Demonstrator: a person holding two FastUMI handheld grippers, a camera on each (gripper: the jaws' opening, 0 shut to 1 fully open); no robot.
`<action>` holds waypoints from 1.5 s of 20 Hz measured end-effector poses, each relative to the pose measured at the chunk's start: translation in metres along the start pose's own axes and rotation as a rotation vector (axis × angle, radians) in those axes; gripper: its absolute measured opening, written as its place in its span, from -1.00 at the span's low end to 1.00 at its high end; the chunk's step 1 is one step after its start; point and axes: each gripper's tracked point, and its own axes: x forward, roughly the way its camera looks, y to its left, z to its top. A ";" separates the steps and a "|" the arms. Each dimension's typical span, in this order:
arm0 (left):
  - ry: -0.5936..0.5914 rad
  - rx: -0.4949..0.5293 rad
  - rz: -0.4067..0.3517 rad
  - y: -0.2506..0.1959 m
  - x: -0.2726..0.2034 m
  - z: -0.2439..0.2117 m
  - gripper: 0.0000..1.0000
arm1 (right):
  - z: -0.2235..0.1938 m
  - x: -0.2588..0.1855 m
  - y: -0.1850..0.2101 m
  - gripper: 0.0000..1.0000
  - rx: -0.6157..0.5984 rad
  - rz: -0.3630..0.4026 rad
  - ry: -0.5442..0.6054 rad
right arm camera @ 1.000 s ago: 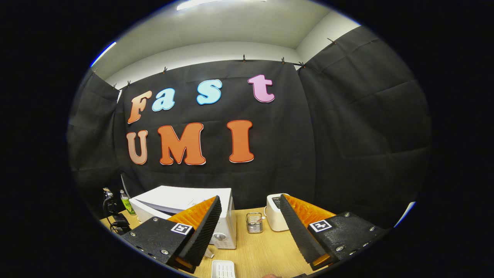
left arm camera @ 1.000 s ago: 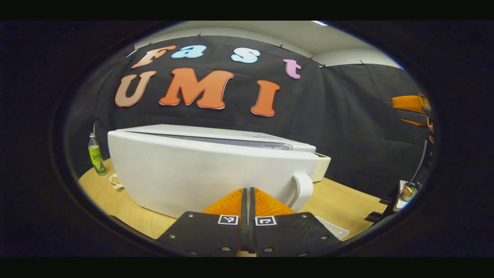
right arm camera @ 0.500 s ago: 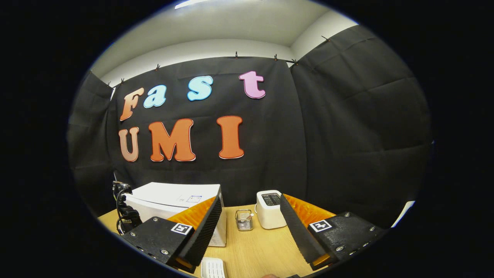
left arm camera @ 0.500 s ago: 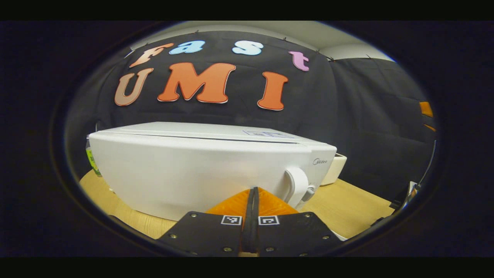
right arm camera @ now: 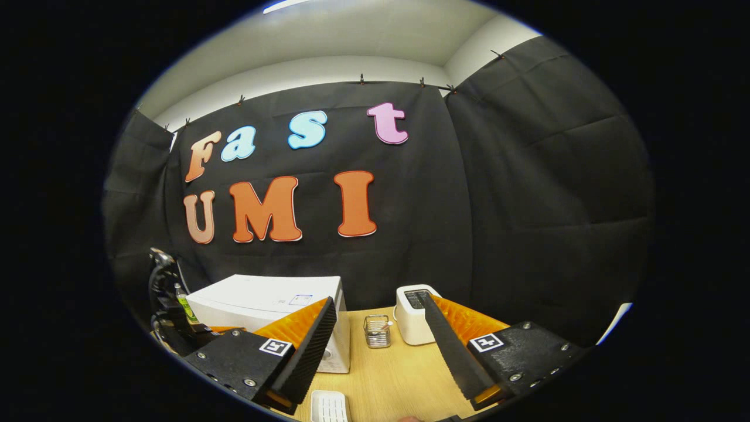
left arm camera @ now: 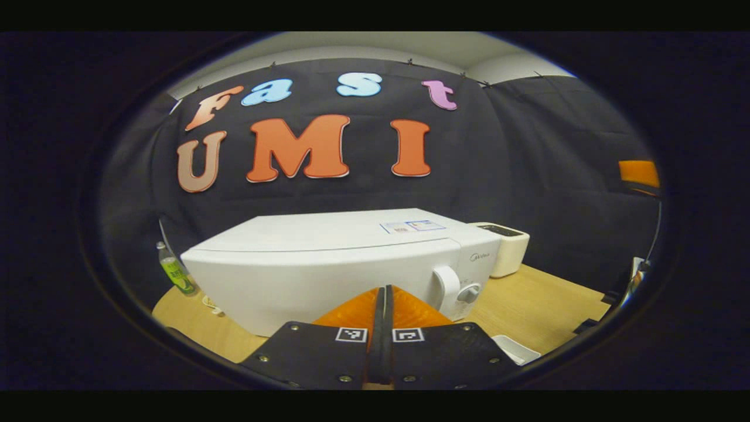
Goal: Open the microwave oven with the left hand, put the food in, and close the microwave oven.
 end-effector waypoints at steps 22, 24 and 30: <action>-0.242 -0.063 0.303 0.205 -0.186 0.192 0.80 | 0.061 0.003 0.048 0.89 -0.069 0.117 -0.070; -0.239 -0.059 0.295 0.199 -0.186 0.189 0.77 | 0.064 0.005 0.044 0.90 -0.067 0.110 -0.076; -0.215 -0.094 0.291 0.198 -0.173 0.180 0.78 | 0.061 0.010 0.049 0.89 -0.093 0.130 -0.074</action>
